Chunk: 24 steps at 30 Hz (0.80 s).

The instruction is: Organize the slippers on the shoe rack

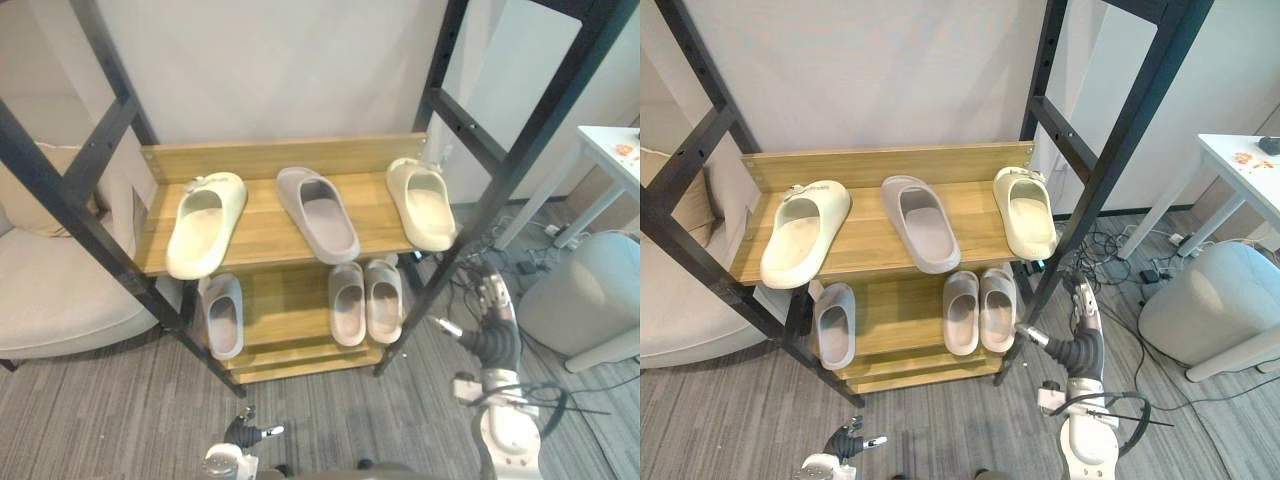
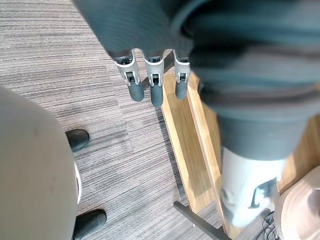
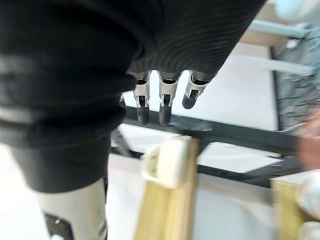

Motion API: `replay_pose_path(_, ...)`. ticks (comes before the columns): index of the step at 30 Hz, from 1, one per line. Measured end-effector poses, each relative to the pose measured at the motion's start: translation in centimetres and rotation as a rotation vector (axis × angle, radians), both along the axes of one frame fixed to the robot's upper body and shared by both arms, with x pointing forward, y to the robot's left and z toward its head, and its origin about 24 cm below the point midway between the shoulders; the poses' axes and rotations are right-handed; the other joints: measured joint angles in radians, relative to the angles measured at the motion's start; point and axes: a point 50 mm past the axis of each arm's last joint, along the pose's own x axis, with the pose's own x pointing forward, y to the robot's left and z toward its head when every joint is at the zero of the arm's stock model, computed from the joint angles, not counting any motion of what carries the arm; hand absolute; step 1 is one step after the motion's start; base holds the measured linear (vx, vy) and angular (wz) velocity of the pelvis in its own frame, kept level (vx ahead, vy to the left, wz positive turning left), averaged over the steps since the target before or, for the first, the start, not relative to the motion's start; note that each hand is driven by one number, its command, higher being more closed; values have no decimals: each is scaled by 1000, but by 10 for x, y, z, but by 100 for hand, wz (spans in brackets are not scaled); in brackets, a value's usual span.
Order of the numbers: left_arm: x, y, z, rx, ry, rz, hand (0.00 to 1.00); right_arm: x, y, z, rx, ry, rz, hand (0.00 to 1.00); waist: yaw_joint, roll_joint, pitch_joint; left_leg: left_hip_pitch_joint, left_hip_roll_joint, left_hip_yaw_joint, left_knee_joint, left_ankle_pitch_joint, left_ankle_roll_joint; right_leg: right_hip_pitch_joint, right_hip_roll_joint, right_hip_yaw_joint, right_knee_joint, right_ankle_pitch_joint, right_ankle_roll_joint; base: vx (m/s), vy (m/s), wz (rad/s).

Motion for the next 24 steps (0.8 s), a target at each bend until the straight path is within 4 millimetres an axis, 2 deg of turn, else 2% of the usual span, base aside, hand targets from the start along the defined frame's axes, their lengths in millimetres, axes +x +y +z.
replay_pose_path(7, 0, -2, 0, -10, -2, -2, 0, 22, 5, 43, -56, -206, 51, 0, 12, 6, -5, -1, -19, -42, -26, 20, 16, 8, -17, -36, -2, -2, 5, 4, -13, 18)
replay_pose_path(13, -2, 0, 1, -27, -6, 14, 0, 45, 7, 72, -112, -327, 78, 0, 15, 2, -10, -1, -28, -61, -65, 46, 23, 6, -24, -55, -3, 1, 9, 8, -7, 11)
replay_pose_path(19, -1, 1, 1, -47, -10, 30, 0, 82, 2, 78, -156, -292, 57, 0, 25, -4, -11, -3, -33, -77, -102, 72, 26, -4, -24, -65, -7, 4, 14, -11, -6, 8)
replay_pose_path(24, -1, 4, 1, -59, -12, 66, 0, 114, -5, 73, -191, -189, 31, 0, 37, -12, -6, -6, -36, -82, -102, 72, 26, -4, -25, -70, -22, 6, 17, -9, -2, 1)
